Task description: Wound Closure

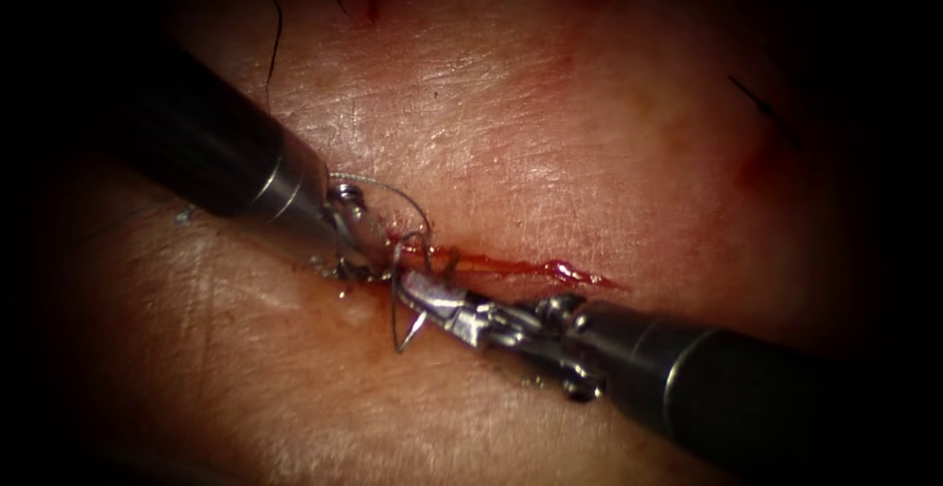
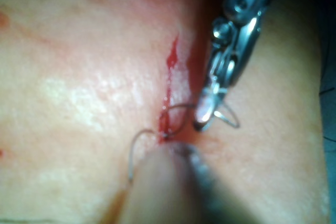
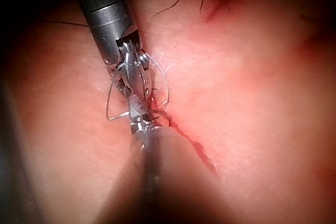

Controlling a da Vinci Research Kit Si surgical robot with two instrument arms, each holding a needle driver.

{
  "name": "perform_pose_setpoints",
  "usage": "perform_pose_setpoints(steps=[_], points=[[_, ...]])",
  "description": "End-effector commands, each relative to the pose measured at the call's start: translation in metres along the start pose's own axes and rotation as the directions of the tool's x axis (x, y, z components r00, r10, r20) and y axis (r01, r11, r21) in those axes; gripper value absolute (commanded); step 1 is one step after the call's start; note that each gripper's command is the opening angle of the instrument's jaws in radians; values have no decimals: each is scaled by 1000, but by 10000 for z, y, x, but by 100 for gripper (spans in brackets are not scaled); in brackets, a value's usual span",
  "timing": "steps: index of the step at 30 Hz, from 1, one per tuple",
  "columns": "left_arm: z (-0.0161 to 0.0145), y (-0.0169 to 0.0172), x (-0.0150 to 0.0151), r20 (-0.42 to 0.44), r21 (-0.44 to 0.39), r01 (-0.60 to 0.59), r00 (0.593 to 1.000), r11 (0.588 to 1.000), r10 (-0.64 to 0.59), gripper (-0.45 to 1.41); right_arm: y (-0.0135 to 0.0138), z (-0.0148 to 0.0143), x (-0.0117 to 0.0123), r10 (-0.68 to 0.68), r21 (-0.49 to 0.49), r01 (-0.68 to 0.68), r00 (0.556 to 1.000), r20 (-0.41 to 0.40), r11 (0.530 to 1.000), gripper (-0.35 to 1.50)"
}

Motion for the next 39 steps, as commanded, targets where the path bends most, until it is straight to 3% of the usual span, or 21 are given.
perform_pose_setpoints(steps=[1, 9, 13, 21, 29, 30, 33, 37, 39], points=[[6, 9, -7, -3, -3, -2, 1000, 1000, 2, 7, -7, 11, 5, 6, -3, -6, 1000, 2, 1000, -35], [-1, 12, -14, -20, -1, 9, 1000, 1000, -9, 9, 0, 32, 12, 41, -39, -41, 999, 6, 998, -35], [-6, 13, -17, -35, -1, 12, 999, 1000, -12, 9, 17, 37, 16, 52, -42, -53, 998, -21, 998, -35], [-42, 22, -25, -108, 24, 26, 994, 999, -23, 9, 10, 52, 26, 45, -45, -47, 998, -37, 998, -35], [-66, 33, -26, -165, 36, 39, 986, 999, -33, 12, 60, 39, 42, 2, -44, -4, 999, -51, 999, -35], [-75, 34, -29, -188, 41, 42, 982, 998, -34, 14, 86, 29, 48, -30, -44, 28, 998, -55, 999, -35], [-94, 31, -27, -245, 52, 65, 968, 997, -50, 12, 112, 22, 47, -61, -41, 60, 997, -43, 997, -35], [-122, 27, -22, -319, 76, 79, 946, 994, -51, 10, 132, 13, 40, -61, -50, 60, 998, -22, 997, -35], [-142, 27, -17, -401, 77, 76, 915, 994, -39, 10, 136, 7, 33, -56, -47, 55, 998, -14, 997, -35]])
